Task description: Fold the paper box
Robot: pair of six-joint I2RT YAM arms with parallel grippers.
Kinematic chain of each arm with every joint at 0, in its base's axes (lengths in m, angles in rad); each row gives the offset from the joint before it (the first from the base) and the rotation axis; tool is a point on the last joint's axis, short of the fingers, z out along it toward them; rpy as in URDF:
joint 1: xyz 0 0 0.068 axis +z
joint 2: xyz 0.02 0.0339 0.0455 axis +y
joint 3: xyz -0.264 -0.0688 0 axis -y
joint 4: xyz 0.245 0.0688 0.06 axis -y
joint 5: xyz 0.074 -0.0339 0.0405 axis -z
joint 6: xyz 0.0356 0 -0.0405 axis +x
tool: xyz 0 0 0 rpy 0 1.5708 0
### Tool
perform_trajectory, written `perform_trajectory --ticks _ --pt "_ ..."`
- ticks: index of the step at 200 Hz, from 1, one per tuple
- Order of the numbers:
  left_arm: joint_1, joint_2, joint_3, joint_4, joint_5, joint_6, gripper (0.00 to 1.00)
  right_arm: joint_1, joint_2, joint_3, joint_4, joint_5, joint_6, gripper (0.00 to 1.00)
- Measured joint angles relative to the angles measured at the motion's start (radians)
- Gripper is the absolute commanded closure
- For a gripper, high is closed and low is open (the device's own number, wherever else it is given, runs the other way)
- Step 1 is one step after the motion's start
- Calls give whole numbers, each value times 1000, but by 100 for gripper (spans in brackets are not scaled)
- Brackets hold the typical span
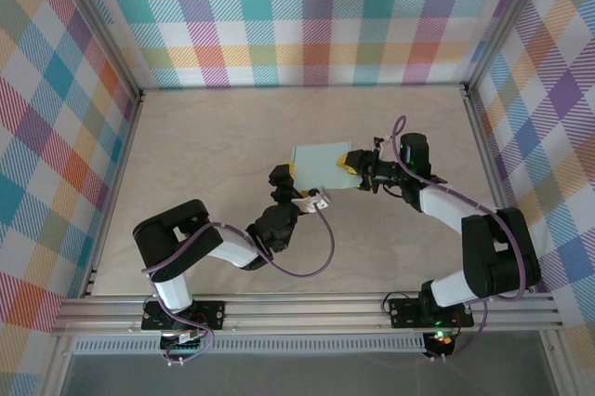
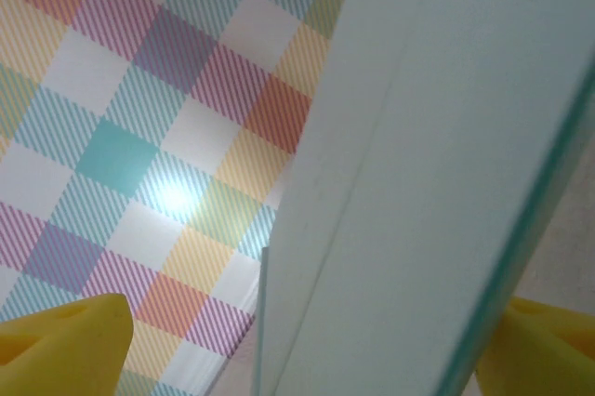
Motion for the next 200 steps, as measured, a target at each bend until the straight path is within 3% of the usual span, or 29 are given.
perform_trajectory --ticks 167,200 --pt "8 17 -8 -9 -3 2 62 1 -22 0 5 -9 26 56" --pt "8 4 -10 -29 0 -2 64 2 -30 0 -2 -9 29 53"
